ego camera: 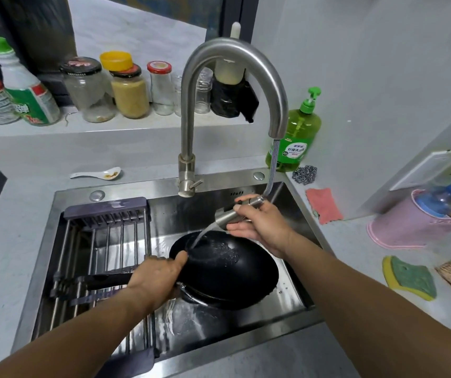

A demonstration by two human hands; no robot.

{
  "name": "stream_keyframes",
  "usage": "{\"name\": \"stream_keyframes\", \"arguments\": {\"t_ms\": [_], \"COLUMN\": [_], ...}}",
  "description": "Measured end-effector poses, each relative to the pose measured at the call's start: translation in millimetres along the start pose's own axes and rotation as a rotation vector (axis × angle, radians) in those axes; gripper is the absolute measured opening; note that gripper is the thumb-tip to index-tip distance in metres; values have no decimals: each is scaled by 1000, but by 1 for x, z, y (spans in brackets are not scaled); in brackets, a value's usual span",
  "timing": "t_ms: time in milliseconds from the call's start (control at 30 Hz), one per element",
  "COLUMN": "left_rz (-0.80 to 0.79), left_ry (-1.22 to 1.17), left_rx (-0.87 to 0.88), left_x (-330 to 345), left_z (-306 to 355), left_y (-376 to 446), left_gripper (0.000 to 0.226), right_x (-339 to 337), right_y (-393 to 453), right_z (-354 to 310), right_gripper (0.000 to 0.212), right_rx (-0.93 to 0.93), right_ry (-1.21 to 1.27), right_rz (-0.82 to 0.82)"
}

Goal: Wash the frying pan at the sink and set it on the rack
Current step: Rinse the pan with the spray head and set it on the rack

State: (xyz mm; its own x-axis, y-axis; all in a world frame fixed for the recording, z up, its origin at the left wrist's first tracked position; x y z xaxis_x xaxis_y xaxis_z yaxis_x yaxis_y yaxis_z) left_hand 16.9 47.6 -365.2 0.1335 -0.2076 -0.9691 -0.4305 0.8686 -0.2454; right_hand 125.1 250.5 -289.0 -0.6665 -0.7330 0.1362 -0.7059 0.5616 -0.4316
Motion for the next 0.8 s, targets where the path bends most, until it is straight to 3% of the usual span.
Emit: {"name": "stream_keyframes", "arguments": {"t_ms": [133,267,367,467,633,733,800], "left_rz": [-32,-96,-123,-161,-210,-276,-289], "left_ry": [-4,112,184,261,210,183,204], "left_rx": [-99,-150,-151,-137,-95,-81,-78], "left_x": [7,12,15,16,16,13,11], "left_z": [1,2,4,6,9,7,3], "left_y": [3,11,15,17,15,15,15], "left_gripper": [62,62,55,50,64,75,69], "right_x": [6,-16,-44,-71,-67,-28,1], "right_y": [-4,-11,-16,-9,11,14,14], "right_z": [4,-2,-16,-30,-27,-7,2], "right_gripper": [30,32,21,18,22,25,24], "right_rx": [75,141,147,71,-70,-35,-2], "right_ry": [-61,-324,-540,-623,-422,-186,-90], "right_rz": [-150,-213,-197,-60,105,19,-66]}}
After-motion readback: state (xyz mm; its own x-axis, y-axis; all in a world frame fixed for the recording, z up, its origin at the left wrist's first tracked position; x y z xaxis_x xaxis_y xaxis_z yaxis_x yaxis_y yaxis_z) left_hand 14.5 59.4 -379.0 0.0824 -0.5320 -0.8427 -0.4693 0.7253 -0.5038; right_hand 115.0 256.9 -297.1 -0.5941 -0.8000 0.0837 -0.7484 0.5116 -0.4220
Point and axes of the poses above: each hand's wrist, its own y-axis towards the middle knuckle, its own x-axis out of the palm, z = x × y, the point moved 5 cm from there along y, towards the middle knuckle, and after that the axes turned 1 degree about -x, right-handed, at the moved point
